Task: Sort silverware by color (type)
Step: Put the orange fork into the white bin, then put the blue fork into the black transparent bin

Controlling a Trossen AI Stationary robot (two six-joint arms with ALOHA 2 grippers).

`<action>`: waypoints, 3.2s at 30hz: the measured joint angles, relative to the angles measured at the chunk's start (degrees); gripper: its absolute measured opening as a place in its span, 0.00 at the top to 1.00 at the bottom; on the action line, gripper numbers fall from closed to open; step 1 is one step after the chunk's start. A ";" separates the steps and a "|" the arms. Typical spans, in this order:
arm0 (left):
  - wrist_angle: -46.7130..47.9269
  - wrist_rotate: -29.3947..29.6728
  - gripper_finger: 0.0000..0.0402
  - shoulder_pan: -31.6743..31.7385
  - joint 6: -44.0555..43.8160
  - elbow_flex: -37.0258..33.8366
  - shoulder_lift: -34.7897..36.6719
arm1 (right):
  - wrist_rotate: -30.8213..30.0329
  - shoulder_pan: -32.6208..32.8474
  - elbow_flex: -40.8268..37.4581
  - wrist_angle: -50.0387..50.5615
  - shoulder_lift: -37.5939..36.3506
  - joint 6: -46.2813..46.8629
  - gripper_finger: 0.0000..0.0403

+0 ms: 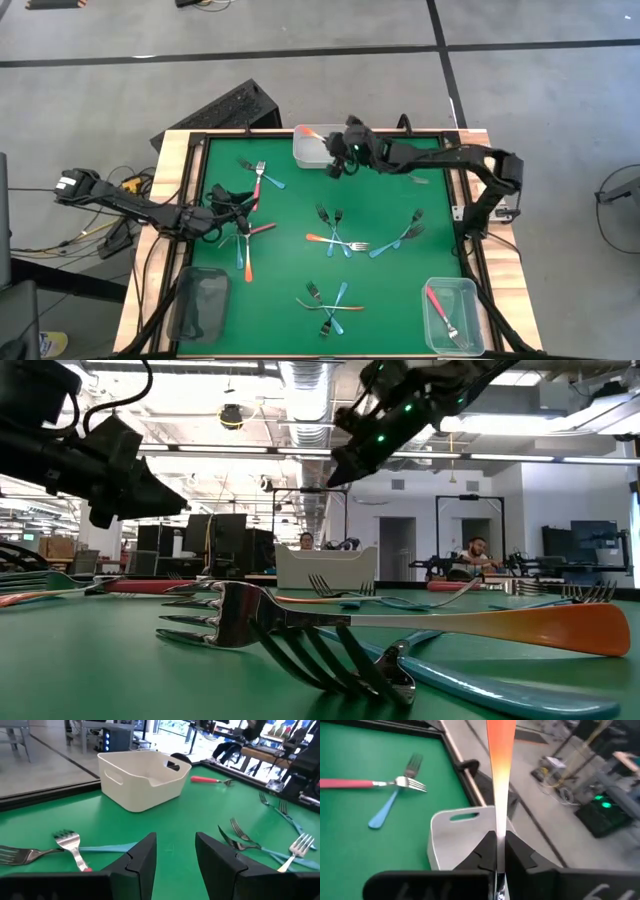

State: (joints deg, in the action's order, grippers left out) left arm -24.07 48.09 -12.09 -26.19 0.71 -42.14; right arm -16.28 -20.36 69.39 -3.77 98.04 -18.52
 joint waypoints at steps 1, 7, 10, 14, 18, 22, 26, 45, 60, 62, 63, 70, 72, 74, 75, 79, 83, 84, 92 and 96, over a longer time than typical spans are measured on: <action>0.04 0.23 0.69 -0.27 -0.40 0.00 -0.51 | 1.16 -0.99 0.89 0.73 0.88 0.00 0.90; 0.15 0.30 0.69 -2.34 -0.35 0.00 -2.86 | 1.32 -4.91 4.78 2.58 5.95 3.93 0.77; 0.15 0.56 0.69 -3.38 0.24 0.00 -2.88 | 1.17 -5.75 5.62 4.68 7.38 6.41 0.67; 0.17 1.37 0.69 -4.49 0.22 0.00 -2.88 | -2.39 -4.95 5.79 8.15 7.19 11.18 0.55; 1.80 3.19 0.69 -5.81 -0.37 0.00 -2.89 | -8.98 -2.81 5.65 16.36 4.03 23.29 0.48; 2.03 2.59 0.69 -7.89 -2.38 0.00 -2.88 | -9.26 1.92 2.47 19.02 -0.42 27.23 0.46; 0.81 -1.71 0.69 -9.90 -3.33 0.00 -2.88 | -7.59 7.82 -3.28 20.12 -4.13 30.94 0.47; -0.03 -3.57 0.69 -12.31 -7.07 1.31 -2.88 | -9.08 21.44 -18.12 7.66 -0.14 54.58 0.48; 2.82 -4.37 0.69 -12.31 -10.40 1.33 -2.86 | 6.36 13.56 -18.19 4.74 4.42 48.55 0.54; 3.23 -4.37 0.69 -12.31 -10.60 1.33 -2.86 | 7.17 13.62 -18.19 4.58 4.36 48.02 0.58; 3.38 -4.35 0.69 -12.31 -10.66 1.33 -2.86 | 7.57 13.62 -18.19 4.40 4.35 48.00 0.61; 3.69 -3.68 0.69 -12.31 -10.65 1.33 -2.86 | 10.47 13.55 -18.16 -1.61 6.99 47.10 0.83; 3.69 -3.29 0.69 -12.31 -10.67 1.33 -2.86 | 11.90 13.55 -18.10 -4.55 8.28 47.12 0.88; 3.69 -3.30 0.69 -12.31 -10.97 1.33 -2.86 | 12.62 13.55 -18.10 -6.23 8.98 47.10 0.92; 3.69 -3.30 0.69 -12.31 -11.16 1.33 -2.86 | 12.66 13.55 -18.10 -6.36 9.02 47.12 0.94; 3.69 -4.02 0.69 -12.31 -12.05 1.33 -2.88 | 12.42 13.62 -18.14 -6.13 7.97 46.95 0.98; 3.16 -3.67 0.69 -12.25 -13.21 1.33 -2.88 | 10.01 14.76 -18.34 -7.17 4.21 44.45 0.99; 2.44 -3.53 0.69 -12.21 -13.15 1.33 -2.88 | 8.77 15.36 -18.34 -8.19 2.90 43.10 0.99; -12.34 -3.71 0.66 -12.02 2.39 1.38 -3.71 | 1.58 22.29 -18.23 -29.03 -2.87 23.52 0.99; -20.46 -8.17 0.61 -10.05 6.24 1.89 -7.17 | 4.11 23.80 -17.65 -39.84 -1.39 18.26 0.99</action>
State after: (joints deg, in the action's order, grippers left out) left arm -44.53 39.92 -22.14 -19.96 2.60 -49.30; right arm -12.17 3.44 51.74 -43.62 96.65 -0.26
